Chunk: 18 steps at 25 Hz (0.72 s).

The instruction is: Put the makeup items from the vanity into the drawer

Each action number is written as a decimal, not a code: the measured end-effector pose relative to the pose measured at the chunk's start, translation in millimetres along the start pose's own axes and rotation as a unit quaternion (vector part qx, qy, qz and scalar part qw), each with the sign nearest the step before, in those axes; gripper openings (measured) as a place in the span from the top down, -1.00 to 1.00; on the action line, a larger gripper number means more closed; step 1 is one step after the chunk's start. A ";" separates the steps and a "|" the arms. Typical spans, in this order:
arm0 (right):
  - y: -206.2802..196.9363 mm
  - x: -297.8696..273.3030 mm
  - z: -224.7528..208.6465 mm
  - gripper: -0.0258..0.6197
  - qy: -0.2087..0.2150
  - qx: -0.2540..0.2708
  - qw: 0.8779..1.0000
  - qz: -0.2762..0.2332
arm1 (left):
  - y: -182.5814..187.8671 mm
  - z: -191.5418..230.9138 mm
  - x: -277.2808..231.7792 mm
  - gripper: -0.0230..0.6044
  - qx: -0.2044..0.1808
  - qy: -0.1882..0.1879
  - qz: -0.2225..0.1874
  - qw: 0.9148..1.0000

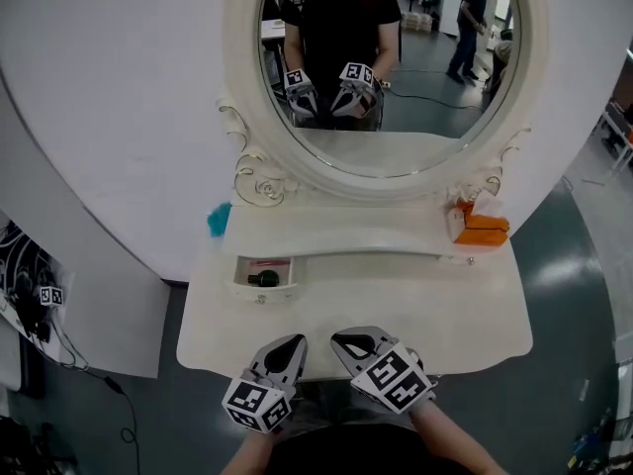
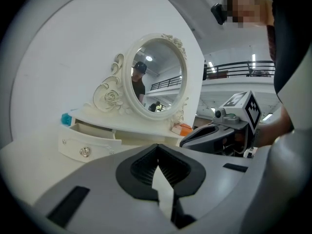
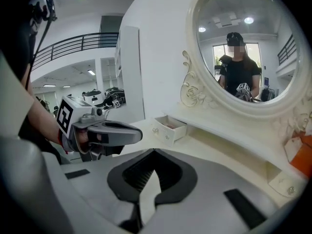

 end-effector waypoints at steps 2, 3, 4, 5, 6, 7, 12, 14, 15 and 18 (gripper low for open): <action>-8.1 10.8 2.1 0.85 0.002 0.003 1.000 0.000 | -3.3 -14.0 1.9 0.88 0.001 0.002 -0.002 1.000; -12.5 16.2 2.7 0.85 0.003 0.004 1.000 0.000 | -4.7 -20.6 2.4 0.88 0.001 0.003 -0.002 1.000; -16.9 21.5 2.9 0.85 0.003 0.004 1.000 0.001 | -5.9 -27.0 2.7 0.88 0.001 0.003 -0.003 1.000; -21.4 26.8 3.1 0.85 0.003 0.003 1.000 0.001 | -6.7 -33.0 3.1 0.88 0.001 0.003 -0.003 1.000; -25.8 31.9 3.2 0.85 0.003 0.002 1.000 0.001 | -7.5 -38.7 3.7 0.88 0.000 0.003 -0.004 1.000; -30.1 36.7 3.6 0.85 0.003 0.000 1.000 0.001 | -8.4 -44.1 4.6 0.88 0.000 0.003 -0.004 1.000; -49.2 56.3 6.4 0.85 0.007 -0.018 1.000 -0.007 | -14.4 -66.9 10.6 0.88 -0.005 0.003 -0.003 1.000; -55.5 61.6 8.6 0.85 0.010 -0.023 1.000 -0.009 | -16.6 -73.7 13.9 0.88 -0.006 0.006 -0.002 1.000; -58.2 63.7 10.3 0.85 0.011 -0.024 1.000 -0.009 | -17.4 -76.4 16.0 0.88 -0.006 0.007 -0.002 1.000; -64.3 68.4 15.1 0.85 0.017 -0.024 1.000 -0.009 | -19.6 -82.9 22.1 0.88 -0.005 0.014 -0.001 1.000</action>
Point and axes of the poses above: the fingertips, and each gripper's own axes: x backward along the fingers, z to its left, y out of its top, the point moved 7 cm from there along x, backward along the fingers, and after that the axes turned 11 degrees about -x, right-handed, at the moved point
